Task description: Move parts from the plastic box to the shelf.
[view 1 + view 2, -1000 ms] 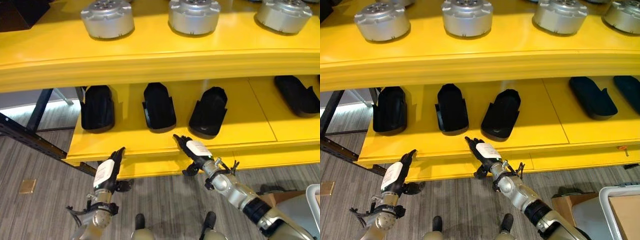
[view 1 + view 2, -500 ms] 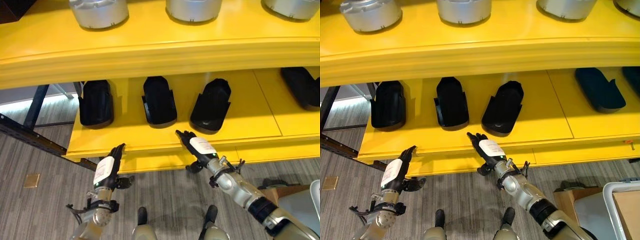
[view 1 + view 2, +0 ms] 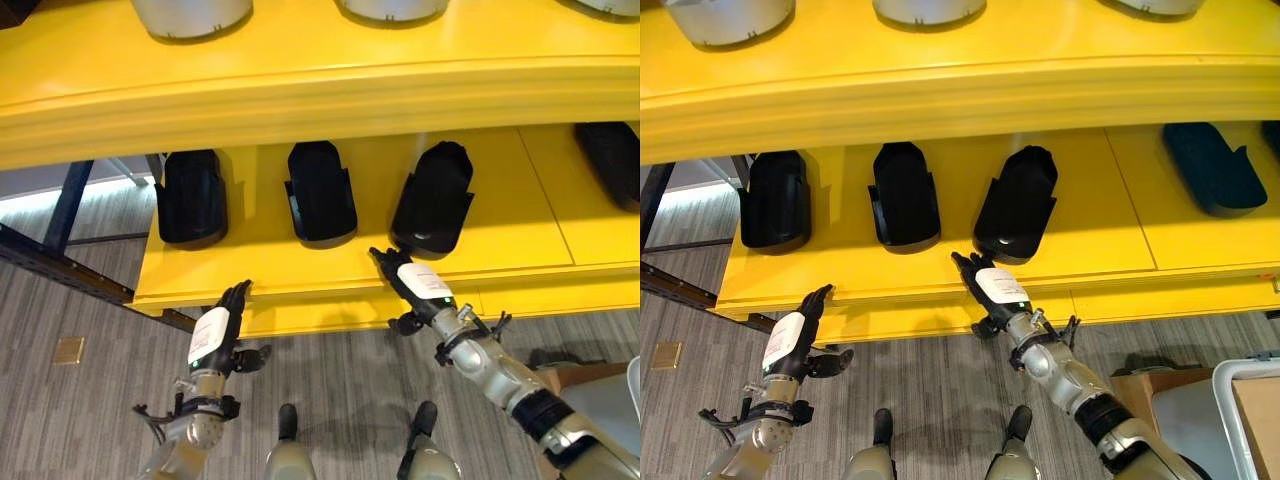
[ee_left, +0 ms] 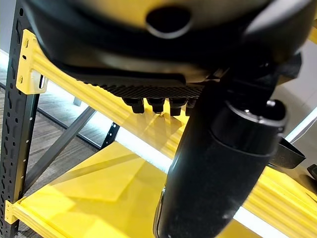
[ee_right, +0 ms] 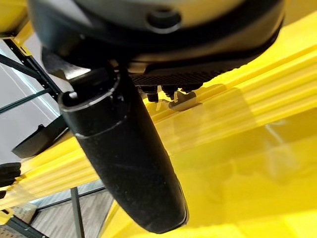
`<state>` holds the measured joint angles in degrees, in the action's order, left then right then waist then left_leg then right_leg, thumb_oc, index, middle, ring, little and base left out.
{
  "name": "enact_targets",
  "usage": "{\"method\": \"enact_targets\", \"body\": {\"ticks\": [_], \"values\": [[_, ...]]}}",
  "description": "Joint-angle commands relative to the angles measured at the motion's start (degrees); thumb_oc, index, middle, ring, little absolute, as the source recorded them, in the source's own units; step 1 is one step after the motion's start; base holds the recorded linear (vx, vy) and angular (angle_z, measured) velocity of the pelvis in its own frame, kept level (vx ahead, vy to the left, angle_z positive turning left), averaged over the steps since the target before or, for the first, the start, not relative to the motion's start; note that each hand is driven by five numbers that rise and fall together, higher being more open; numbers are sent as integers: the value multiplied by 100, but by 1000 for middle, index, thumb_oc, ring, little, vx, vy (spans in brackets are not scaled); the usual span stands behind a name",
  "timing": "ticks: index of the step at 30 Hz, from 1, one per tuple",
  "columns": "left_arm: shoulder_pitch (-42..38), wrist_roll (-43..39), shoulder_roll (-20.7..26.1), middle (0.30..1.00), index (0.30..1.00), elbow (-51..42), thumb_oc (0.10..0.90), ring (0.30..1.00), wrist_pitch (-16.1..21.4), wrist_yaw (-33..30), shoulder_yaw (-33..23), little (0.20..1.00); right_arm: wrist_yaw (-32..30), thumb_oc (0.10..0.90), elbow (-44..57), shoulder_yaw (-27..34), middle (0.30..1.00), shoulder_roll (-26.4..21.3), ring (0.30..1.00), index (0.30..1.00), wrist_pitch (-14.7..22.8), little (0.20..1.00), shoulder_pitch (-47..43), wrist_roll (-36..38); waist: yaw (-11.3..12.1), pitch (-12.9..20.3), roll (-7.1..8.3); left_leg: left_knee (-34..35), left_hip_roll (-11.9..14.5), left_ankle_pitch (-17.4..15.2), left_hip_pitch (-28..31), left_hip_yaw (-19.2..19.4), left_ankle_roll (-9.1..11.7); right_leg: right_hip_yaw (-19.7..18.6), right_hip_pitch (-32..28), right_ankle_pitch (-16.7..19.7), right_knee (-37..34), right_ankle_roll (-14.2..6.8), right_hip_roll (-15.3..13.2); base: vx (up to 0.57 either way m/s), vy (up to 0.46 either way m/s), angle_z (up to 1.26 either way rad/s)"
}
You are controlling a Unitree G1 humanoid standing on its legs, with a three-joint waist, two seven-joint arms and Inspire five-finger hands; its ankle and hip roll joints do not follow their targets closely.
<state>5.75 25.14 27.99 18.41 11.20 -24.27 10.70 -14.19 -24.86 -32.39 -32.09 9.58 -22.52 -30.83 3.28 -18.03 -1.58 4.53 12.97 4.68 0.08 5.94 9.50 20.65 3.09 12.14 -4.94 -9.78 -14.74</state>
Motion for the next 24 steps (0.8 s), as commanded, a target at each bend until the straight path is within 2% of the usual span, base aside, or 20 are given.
{"method": "enact_targets", "body": {"ticks": [1,11,24], "values": [[59,-136,356,1000,1000,775,900,1000,-481,313,-285,1000,-239,900,306,579,1000,-252,1000,1000,-162,1000,-205,38,-131,-188,480,-181,-109,-260,73,-3,-339,18,-226,-799,952,-126,-351,0,0,0],[94,-143,386,1000,1000,748,900,1000,-524,378,-409,1000,-153,900,486,710,1000,-514,1000,1000,-154,1000,-126,13,-164,-196,526,-202,-89,-283,110,31,-334,-4,-217,-803,971,-121,-339,0,0,0],[107,-114,465,1000,1000,780,900,1000,-495,446,-426,1000,64,900,415,446,1000,-948,1000,1000,-80,1000,-463,-173,-142,-218,544,-185,-69,-257,103,25,-313,0,-196,-786,948,-117,-318,0,0,0]]}}
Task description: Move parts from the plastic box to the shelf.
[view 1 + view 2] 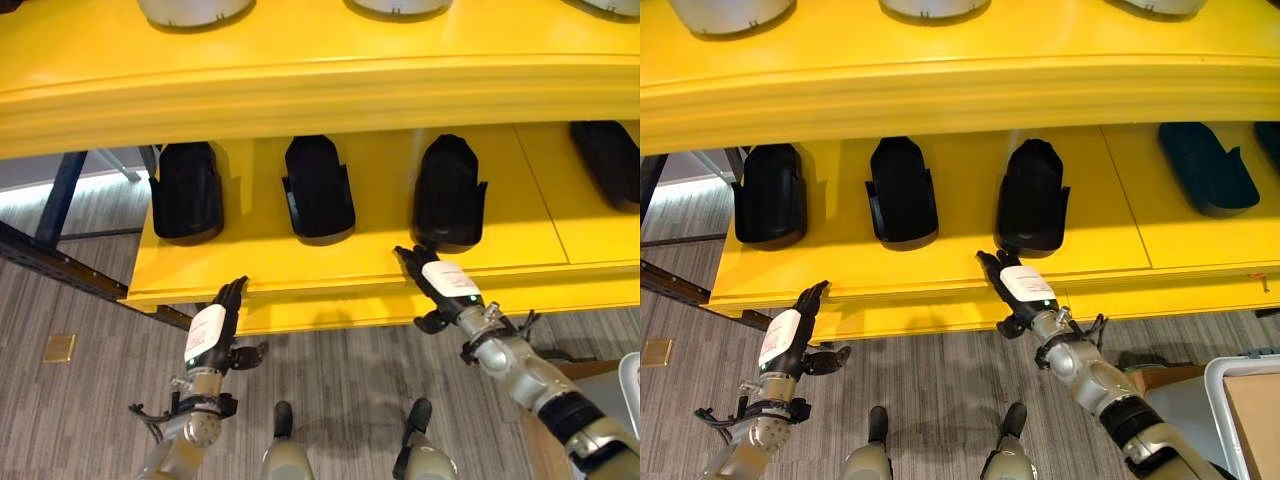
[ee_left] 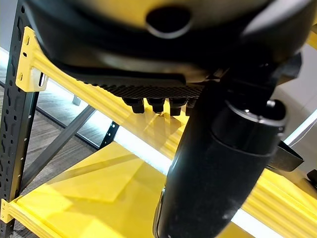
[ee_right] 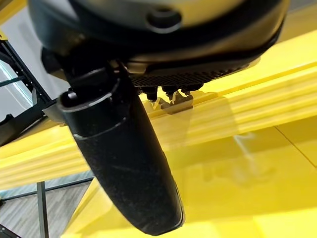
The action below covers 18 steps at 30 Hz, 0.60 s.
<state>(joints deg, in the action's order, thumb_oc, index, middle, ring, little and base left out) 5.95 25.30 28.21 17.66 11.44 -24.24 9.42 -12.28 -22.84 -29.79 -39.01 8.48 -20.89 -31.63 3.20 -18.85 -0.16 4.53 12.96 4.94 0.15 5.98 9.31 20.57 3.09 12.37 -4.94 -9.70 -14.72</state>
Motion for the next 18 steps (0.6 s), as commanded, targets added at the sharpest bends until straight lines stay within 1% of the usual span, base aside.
{"method": "enact_targets", "body": {"ticks": [1,6,11,18], "values": [[113,-129,476,1000,1000,742,900,1000,-511,466,-316,1000,-123,900,185,162,1000,-298,1000,1000,41,1000,-683,-95,-125,-142,399,-186,-69,-282,91,17,-296,13,-193,-801,947,-127,-319,0,0,0],[110,-143,467,1000,1000,915,900,1000,-510,474,-297,1000,-58,900,110,66,1000,-417,1000,1000,65,1000,-898,-63,-112,-149,417,-187,-80,-284,69,9,-299,27,-179,-796,946,-121,-317,0,0,0],[142,-156,479,1000,1000,821,900,1000,-506,505,-322,1000,-39,900,47,32,1000,-515,1000,1000,67,1000,-1022,-55,-103,-156,418,-199,-87,-287,41,-1,-303,24,-151,-798,965,-116,-326,0,0,0],[114,-196,497,1000,1000,917,900,1000,-499,517,-289,1000,-17,900,-102,-64,1000,-619,1000,1000,54,1000,-1219,-76,-79,-174,416,-210,-104,-297,8,-13,-312,33,-117,-803,1009,-116,-336,0,0,0]]}}
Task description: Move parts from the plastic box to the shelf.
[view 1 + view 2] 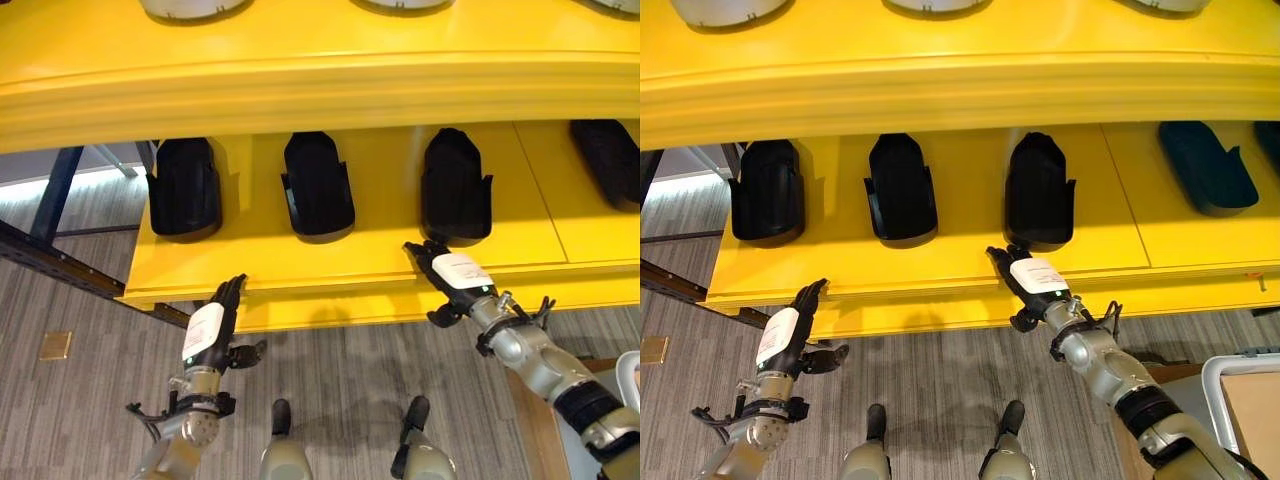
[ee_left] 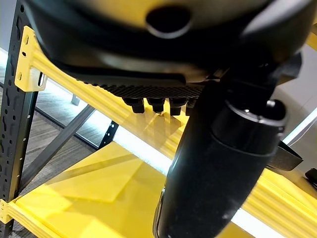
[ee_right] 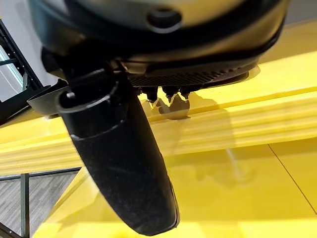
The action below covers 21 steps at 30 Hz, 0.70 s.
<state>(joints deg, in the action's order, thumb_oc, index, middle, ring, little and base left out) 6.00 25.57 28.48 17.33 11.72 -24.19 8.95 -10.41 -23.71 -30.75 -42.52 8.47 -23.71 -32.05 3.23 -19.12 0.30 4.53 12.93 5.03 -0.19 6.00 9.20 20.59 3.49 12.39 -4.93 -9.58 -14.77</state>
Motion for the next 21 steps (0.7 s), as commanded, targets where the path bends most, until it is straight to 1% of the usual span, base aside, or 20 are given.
{"method": "enact_targets", "body": {"ticks": [1,7,10,14,21], "values": [[107,-224,469,1000,1000,951,900,1000,-527,513,-243,1000,-205,900,-17,31,1000,-269,1000,1000,56,1000,-941,-32,-84,-147,370,-212,-101,-306,39,-16,-301,31,-154,-806,1011,-128,-331,0,0,0],[64,-241,473,1000,1000,1050,900,1000,-543,510,-217,1000,-163,900,-94,-76,1000,-350,1000,1000,63,1000,-1072,-46,-80,-179,346,-242,-99,-306,2,-21,-309,12,-91,-804,1051,-120,-348,0,0,0],[85,-246,497,1000,1000,905,900,1000,-538,555,-234,1000,-129,900,-90,-91,1000,-406,1000,1000,73,1000,-1073,-74,-77,-196,330,-247,-98,-304,-7,-26,-309,14,-82,-802,1067,-120,-359,0,0,0],[98,-229,527,1000,1000,903,900,1000,-535,583,-260,1000,-39,900,-45,-181,1000,-493,1000,1000,129,1000,-1129,-109,-71,-214,324,-257,-101,-298,-29,-36,-303,5,-56,-799,1080,-114,-354,0,0,0],[105,-239,558,1000,1000,854,900,1000,-526,612,-271,1000,-8,900,-49,-212,1000,-548,1000,1000,120,1000,-1178,-144,-85,-228,311,-278,-106,-307,-55,-35,-304,-5,-16,-795,1087,-113,-358,0,0,0]]}}
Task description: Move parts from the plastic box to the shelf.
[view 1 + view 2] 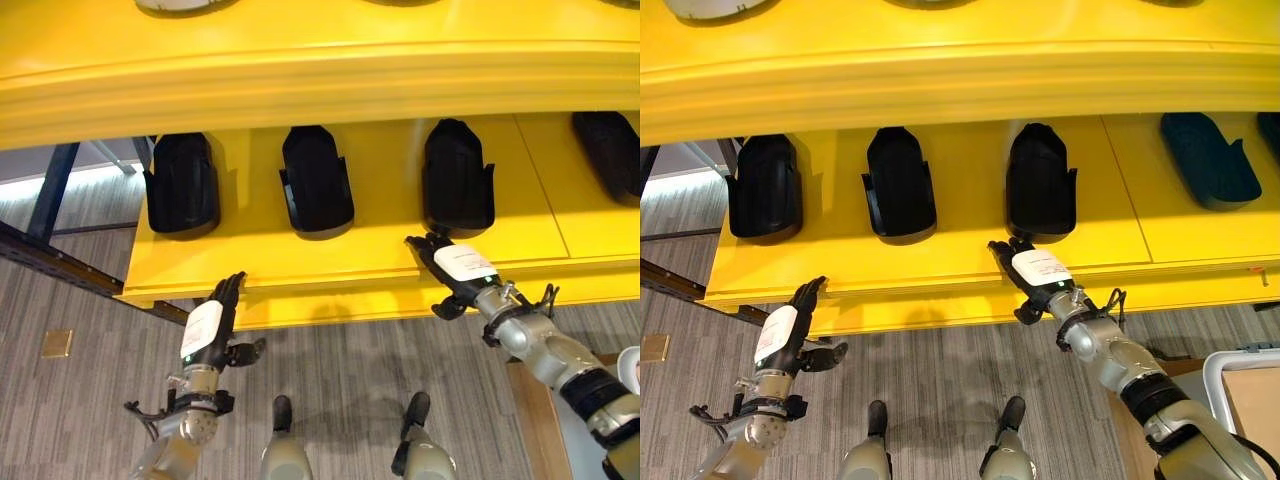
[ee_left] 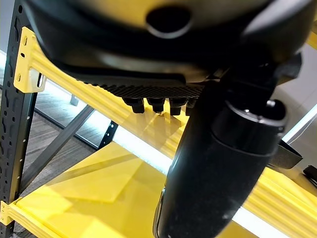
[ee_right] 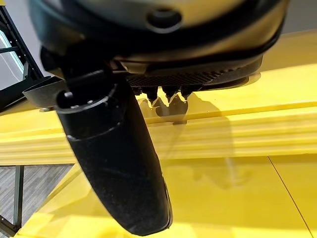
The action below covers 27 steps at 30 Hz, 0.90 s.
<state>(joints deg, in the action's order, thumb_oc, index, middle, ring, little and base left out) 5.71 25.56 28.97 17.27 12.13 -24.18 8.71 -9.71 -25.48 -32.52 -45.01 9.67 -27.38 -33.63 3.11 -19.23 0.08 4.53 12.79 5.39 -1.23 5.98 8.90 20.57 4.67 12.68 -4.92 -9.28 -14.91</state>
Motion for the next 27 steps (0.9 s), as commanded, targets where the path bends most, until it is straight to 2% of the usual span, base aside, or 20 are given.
{"method": "enact_targets", "body": {"ticks": [1,27], "values": [[135,-239,507,1000,1000,863,900,1000,-568,617,-247,1000,-67,900,133,-39,1000,-303,1000,1000,1,1000,-813,16,-74,-219,330,-278,-93,-342,47,-34,-277,-10,-129,-823,1090,-143,-346,0,0,0],[154,-250,551,1000,1000,1028,900,1000,-567,675,-289,1000,41,900,62,-161,1000,-847,1000,1000,59,1000,-1028,-142,-105,-303,317,-285,-83,-326,-4,-54,-269,-26,-31,-842,1181,-130,-346,0,0,0]]}}
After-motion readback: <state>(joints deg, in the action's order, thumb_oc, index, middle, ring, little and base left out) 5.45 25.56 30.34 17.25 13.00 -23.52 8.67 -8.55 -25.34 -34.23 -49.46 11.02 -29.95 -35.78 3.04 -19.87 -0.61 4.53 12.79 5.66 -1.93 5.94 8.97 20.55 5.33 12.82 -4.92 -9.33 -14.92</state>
